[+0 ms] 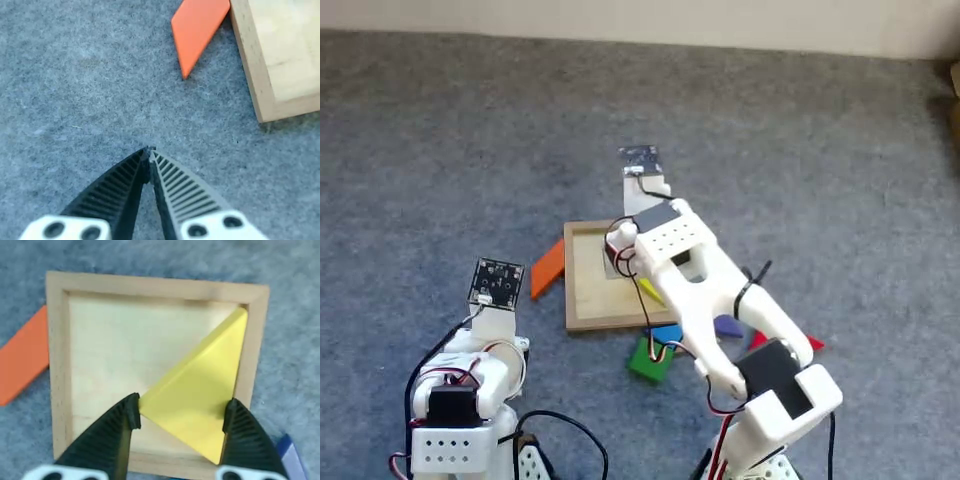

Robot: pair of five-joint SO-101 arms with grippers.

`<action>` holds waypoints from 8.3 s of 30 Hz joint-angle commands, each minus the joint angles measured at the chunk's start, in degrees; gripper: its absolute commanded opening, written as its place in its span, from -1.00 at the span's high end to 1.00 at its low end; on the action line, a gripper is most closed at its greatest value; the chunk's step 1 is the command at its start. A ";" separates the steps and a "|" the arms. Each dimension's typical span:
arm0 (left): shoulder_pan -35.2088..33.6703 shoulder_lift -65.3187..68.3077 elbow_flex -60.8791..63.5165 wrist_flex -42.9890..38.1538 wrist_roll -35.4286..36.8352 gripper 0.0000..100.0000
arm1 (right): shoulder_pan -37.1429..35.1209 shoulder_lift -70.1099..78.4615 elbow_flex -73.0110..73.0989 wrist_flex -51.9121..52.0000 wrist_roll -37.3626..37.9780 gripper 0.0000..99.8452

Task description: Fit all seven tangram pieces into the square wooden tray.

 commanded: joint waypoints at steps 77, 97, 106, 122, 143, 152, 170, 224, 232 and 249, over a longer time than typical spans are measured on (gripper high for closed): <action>-0.66 -1.54 1.19 0.35 0.18 0.99 | 34.95 -38.81 35.56 14.64 53.89 0.45; -0.66 -1.54 1.19 0.35 0.18 0.99 | 43.38 -38.64 43.65 3.03 47.47 0.46; -0.66 -1.54 1.19 0.35 0.18 0.99 | 36.70 -38.64 44.97 -5.76 41.49 0.46; -0.66 -1.54 1.19 0.35 0.18 0.99 | 34.86 -38.73 29.32 2.77 5.98 0.45; -0.66 -1.54 1.19 0.35 0.18 0.99 | 30.73 -38.55 35.56 -9.54 -29.89 0.45; -0.66 -1.54 1.19 0.35 0.18 0.99 | 31.08 -38.46 34.51 -8.84 -34.99 0.45; -0.66 -1.54 1.19 0.35 0.18 0.99 | 36.35 -3.82 8.48 -0.31 -41.32 0.45; -0.66 -1.54 1.19 0.35 0.18 0.99 | 43.65 1.98 8.48 0.66 -35.52 0.96; -0.66 -1.54 1.19 0.35 0.18 0.99 | 42.68 -0.31 -0.48 18.24 -26.90 0.96; -0.66 -1.54 1.19 0.35 0.18 0.99 | 30.99 -18.33 -3.21 23.16 -18.73 0.99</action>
